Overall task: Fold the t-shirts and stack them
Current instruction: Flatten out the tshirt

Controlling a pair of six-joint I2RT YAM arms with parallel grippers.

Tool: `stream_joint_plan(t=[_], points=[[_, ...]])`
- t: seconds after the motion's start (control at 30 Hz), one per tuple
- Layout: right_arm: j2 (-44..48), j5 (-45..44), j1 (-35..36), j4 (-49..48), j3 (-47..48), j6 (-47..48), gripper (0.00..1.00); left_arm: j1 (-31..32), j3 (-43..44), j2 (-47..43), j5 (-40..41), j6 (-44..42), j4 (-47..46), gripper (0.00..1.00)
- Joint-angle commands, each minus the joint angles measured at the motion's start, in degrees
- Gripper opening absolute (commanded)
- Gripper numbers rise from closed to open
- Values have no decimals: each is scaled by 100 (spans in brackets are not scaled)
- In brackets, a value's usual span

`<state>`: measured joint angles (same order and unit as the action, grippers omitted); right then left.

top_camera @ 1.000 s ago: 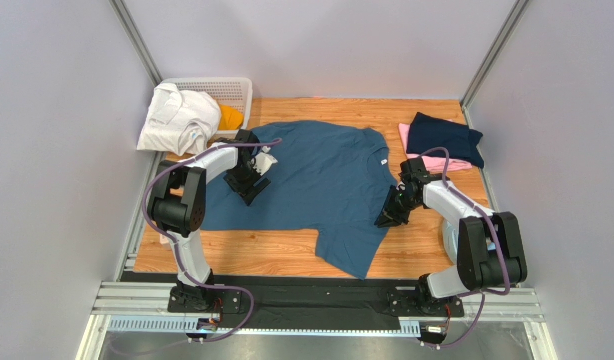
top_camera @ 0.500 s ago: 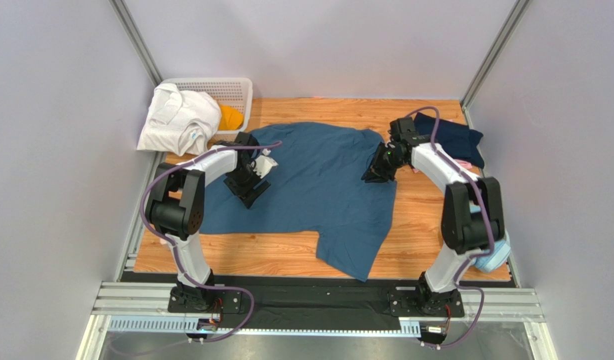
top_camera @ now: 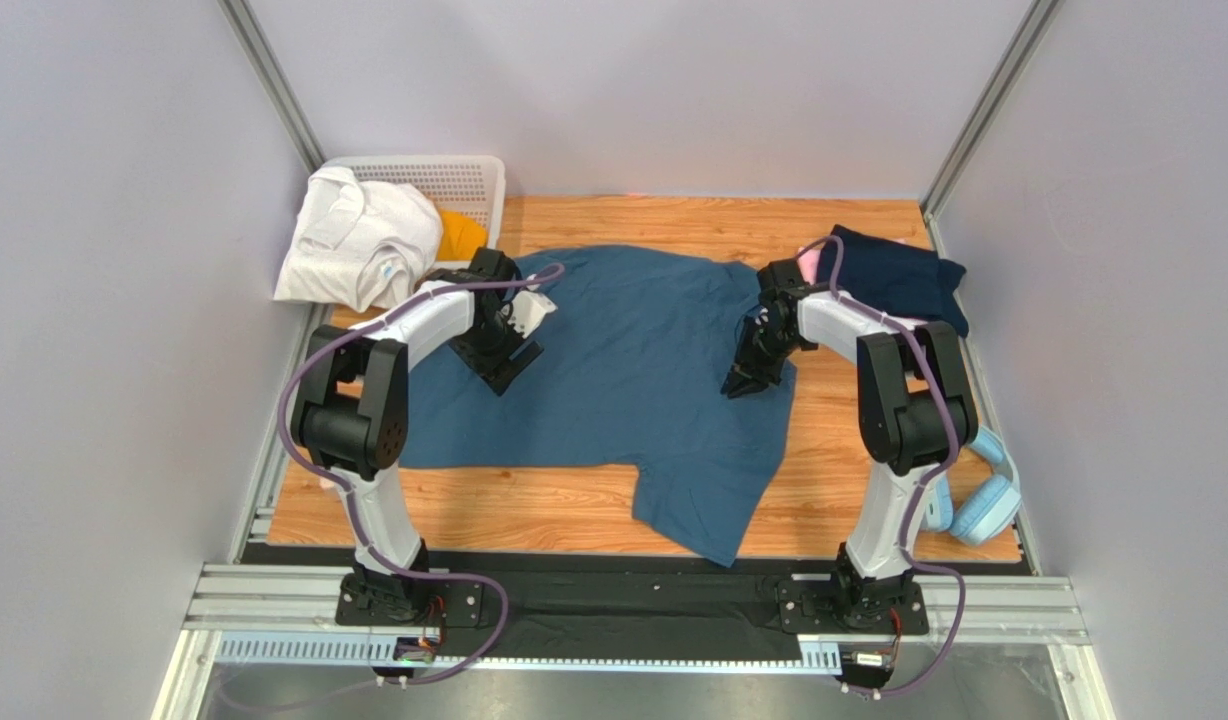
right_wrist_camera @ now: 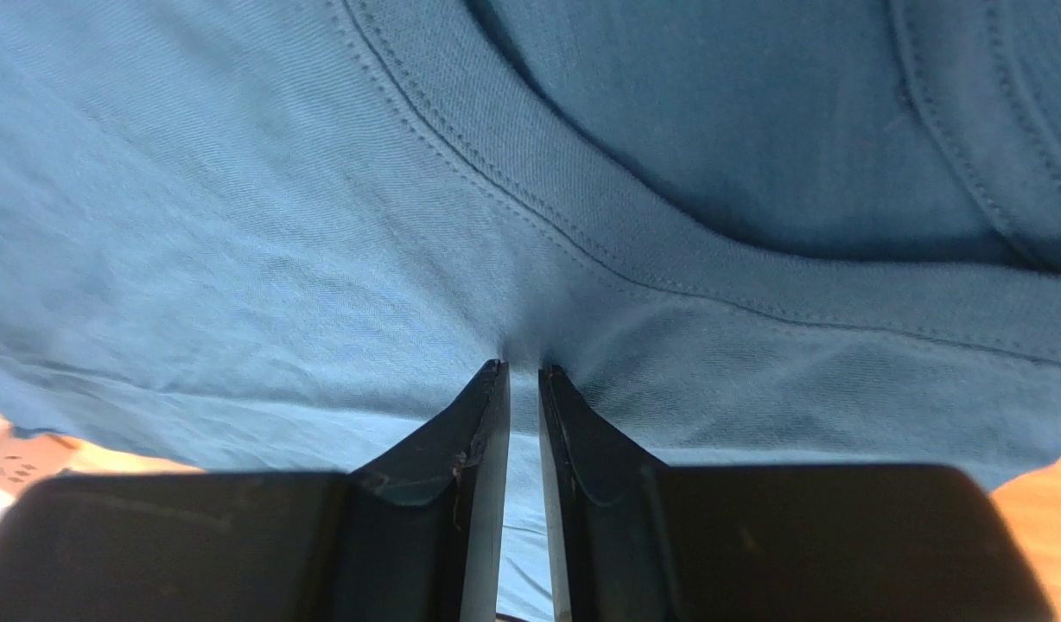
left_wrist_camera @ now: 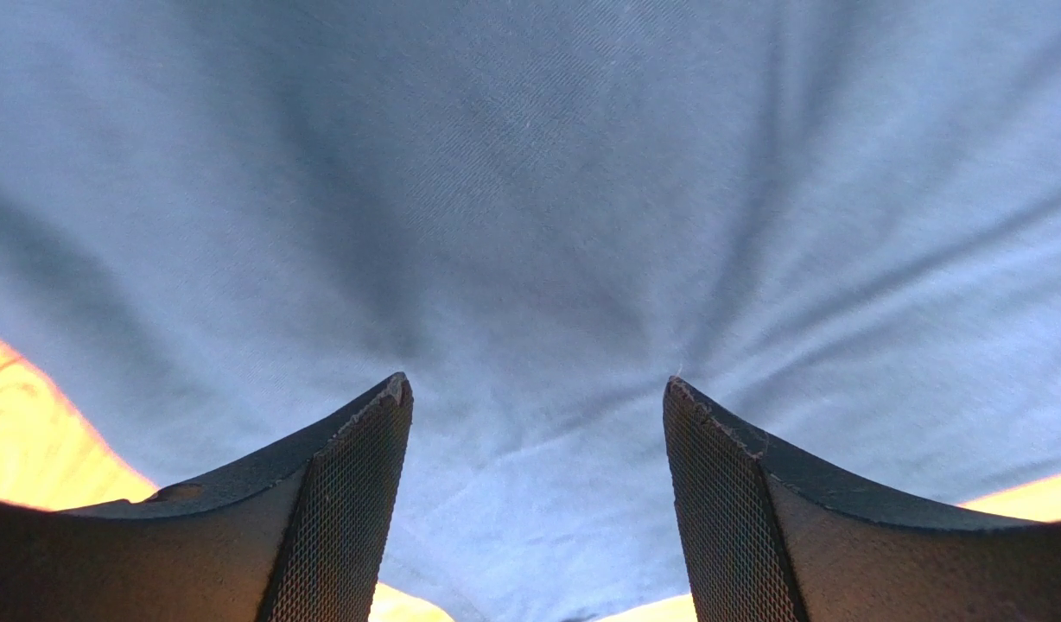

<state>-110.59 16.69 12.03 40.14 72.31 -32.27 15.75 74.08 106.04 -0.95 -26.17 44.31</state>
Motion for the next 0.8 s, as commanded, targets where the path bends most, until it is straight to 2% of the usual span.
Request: stream_joint_plan(t=[0.0, 0.23, 0.43, 0.77], points=[[476, -385, 18, 20, -568, 239, 22, 25, 36, 259, 69, 130, -11, 77], [959, -526, 18, 64, -1280, 256, 20, 51, -280, 330, 297, -2, 7, 76], [1583, -526, 18, 47, -2001, 230, 18, 113, -894, -56, 121, -116, 103, 74], [2216, -517, 10, 108, -2512, 204, 18, 139, -1739, -1234, -835, -327, 691, 71]])
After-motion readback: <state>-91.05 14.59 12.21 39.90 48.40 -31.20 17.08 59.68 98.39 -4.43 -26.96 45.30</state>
